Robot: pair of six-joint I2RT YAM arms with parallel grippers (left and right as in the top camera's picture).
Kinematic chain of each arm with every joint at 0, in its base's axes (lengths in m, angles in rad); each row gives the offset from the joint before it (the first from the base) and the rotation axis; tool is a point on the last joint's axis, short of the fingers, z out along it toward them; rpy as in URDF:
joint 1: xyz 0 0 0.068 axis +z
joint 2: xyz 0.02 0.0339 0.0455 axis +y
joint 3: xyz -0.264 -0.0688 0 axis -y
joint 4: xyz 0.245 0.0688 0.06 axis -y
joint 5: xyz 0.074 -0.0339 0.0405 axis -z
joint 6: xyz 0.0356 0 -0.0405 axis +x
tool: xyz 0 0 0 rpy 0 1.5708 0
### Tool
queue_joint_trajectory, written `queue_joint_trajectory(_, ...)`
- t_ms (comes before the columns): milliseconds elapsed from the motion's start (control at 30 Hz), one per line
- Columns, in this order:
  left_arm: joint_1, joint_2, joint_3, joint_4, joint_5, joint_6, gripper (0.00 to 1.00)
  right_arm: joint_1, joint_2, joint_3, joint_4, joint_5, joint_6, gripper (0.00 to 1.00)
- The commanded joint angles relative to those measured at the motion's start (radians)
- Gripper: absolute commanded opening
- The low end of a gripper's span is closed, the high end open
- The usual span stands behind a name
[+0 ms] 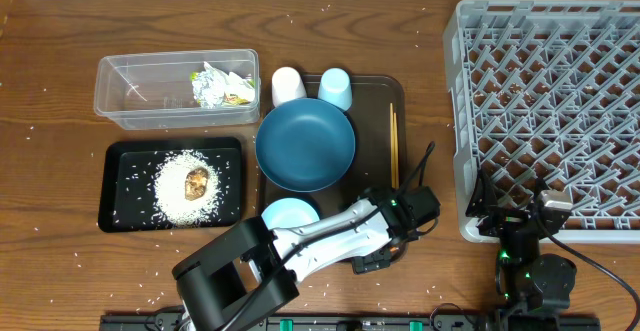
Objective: Sort waste into correct bins and load items into the dishwasher rack
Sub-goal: 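Lower the left gripper onto the orange carrot and grasp it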
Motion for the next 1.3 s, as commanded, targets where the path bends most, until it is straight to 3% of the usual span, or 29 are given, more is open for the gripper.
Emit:
queue_joint_trajectory(0, 0.009, 0.013, -0.012, 0.015, -0.003, 0.006, 0.82, -0.017, -0.002, -0.002, -0.004, 0.003, -0.006, 0.99)
queue_joint_trajectory(100, 0.013, 0.013, -0.013, 0.031, -0.002, 0.006, 0.81, -0.017, -0.002, -0.002, -0.005, 0.003, -0.006, 0.99)
queue_joint_trajectory(333, 0.014, 0.013, -0.014, 0.036, 0.009, 0.004, 0.64, -0.017, -0.002, -0.002, -0.004, 0.003, -0.006, 0.99)
queue_joint_trajectory(533, 0.014, 0.013, -0.016, 0.037, 0.081, 0.002, 0.63, -0.017, -0.002, -0.002, -0.004, 0.003, -0.006, 0.99)
queue_joint_trajectory(700, 0.014, 0.013, -0.026, 0.036, 0.084, 0.002, 0.43, -0.017, -0.002, -0.002, -0.004, 0.004, -0.006, 0.99)
queue_joint_trajectory(1267, 0.014, 0.013, -0.099, 0.040, 0.042, 0.002, 0.42, -0.017, -0.002, -0.002, -0.004, 0.003, -0.006, 0.99)
